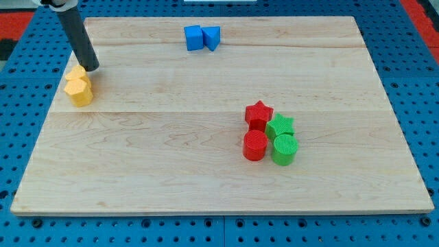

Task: Slide the green star towards center left

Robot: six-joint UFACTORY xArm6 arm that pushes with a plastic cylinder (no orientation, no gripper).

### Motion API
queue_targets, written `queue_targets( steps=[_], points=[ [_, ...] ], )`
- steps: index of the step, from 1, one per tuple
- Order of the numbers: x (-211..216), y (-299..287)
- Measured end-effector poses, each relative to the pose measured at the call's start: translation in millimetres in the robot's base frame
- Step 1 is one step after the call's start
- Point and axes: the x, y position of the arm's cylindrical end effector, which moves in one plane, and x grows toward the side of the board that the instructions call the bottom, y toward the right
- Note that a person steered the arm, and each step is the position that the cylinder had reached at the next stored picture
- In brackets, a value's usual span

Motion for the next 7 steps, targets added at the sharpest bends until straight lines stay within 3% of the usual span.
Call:
queue_targets(
  steps=[1,2,3,6,7],
  points=[
    [0,-7],
    [-2,22],
    [-7,152],
    [20,335],
    [20,356]
  ],
)
